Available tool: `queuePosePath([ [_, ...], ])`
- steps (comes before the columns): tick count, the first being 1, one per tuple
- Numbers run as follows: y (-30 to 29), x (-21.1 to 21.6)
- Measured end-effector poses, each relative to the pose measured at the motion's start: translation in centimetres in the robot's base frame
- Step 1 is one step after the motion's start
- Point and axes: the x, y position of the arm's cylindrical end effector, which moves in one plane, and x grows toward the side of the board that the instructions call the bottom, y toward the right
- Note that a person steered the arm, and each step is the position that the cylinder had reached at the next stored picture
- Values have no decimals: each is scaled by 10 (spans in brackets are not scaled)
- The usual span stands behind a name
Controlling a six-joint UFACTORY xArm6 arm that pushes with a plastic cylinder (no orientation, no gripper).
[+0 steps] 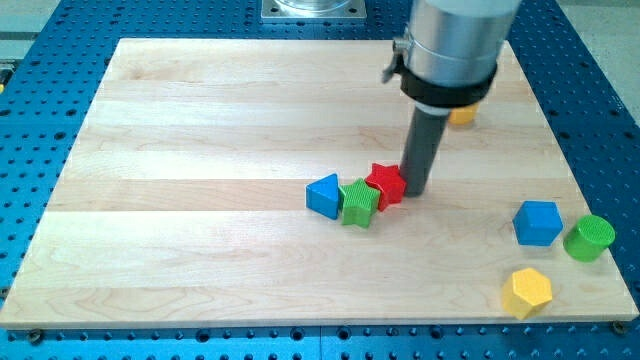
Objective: Move the yellow hexagon towards the bottom center
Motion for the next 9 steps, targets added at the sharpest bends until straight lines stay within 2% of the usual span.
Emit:
queuePosePath([
  [1,30,-30],
  [2,105,-30],
  [3,138,-30],
  [5,241,13],
  [6,241,13],
  [7,240,30],
  [8,236,73],
  [9,208,143],
])
